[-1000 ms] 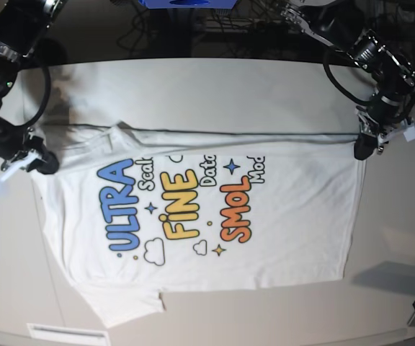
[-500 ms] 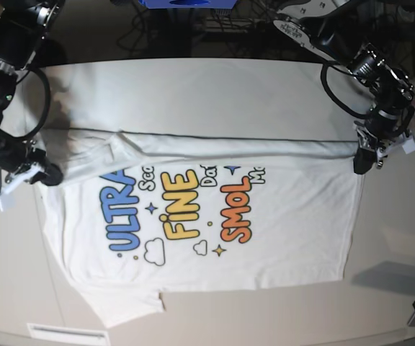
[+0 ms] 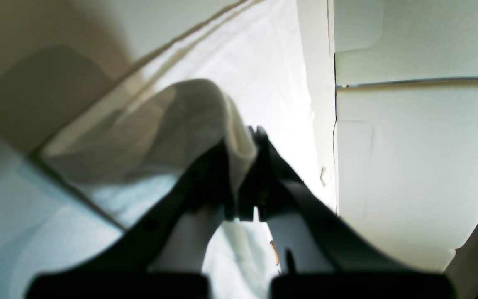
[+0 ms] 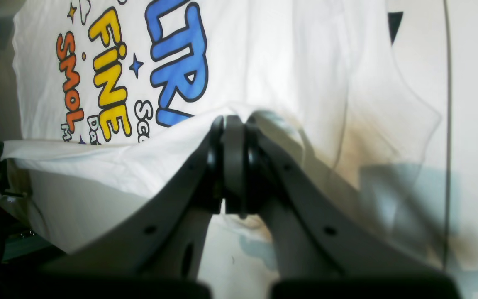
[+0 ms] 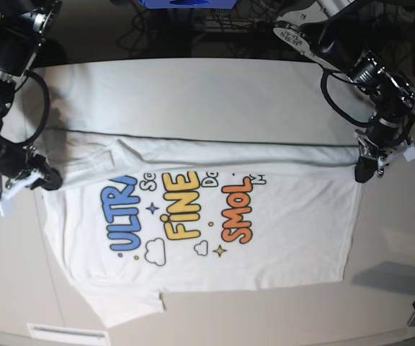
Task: Fold the T-shirt properly
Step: 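Release both grippers and lift them off the shirt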
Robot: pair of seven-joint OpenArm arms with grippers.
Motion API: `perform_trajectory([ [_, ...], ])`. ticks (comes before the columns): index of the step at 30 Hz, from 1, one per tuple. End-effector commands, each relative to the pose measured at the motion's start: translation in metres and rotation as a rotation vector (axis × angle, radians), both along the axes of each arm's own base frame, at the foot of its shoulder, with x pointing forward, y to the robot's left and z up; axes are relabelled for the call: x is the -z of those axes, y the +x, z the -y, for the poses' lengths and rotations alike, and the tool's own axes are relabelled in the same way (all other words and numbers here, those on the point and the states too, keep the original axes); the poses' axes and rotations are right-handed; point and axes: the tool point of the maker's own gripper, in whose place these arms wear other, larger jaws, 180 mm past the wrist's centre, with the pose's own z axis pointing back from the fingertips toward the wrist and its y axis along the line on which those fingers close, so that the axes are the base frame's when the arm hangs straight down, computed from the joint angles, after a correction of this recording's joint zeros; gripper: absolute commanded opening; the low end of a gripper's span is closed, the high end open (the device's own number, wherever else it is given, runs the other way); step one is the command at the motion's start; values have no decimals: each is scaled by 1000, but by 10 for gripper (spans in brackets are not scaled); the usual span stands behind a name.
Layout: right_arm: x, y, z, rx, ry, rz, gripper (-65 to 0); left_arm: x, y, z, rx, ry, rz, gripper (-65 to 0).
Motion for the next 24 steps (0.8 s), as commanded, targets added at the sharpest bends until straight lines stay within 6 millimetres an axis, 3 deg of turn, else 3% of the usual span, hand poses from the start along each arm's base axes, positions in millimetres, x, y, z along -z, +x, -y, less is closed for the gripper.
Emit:
perform_trajectory([
  [1, -18, 13, 6, 7, -10, 63, -650, -16, 11, -8, -10, 19, 49, -650],
  [6, -17, 13, 7, 9, -6, 60, -650, -4, 17, -4, 2, 6, 8, -642],
  [8, -12, 12, 7, 13, 3, 44, -650, -3, 17, -3, 4, 3, 4, -584],
  [13, -10, 15, 9, 35, 11, 57, -580, -10, 25, -7, -5, 5, 26, -432],
  [19, -17, 24, 15, 77, 5, 116, -517, -26, 25, -37, -73, 82, 56, -427],
  [24, -34, 26, 23, 72, -43, 168, -445, -38, 24, -49, -68, 131, 61, -427],
])
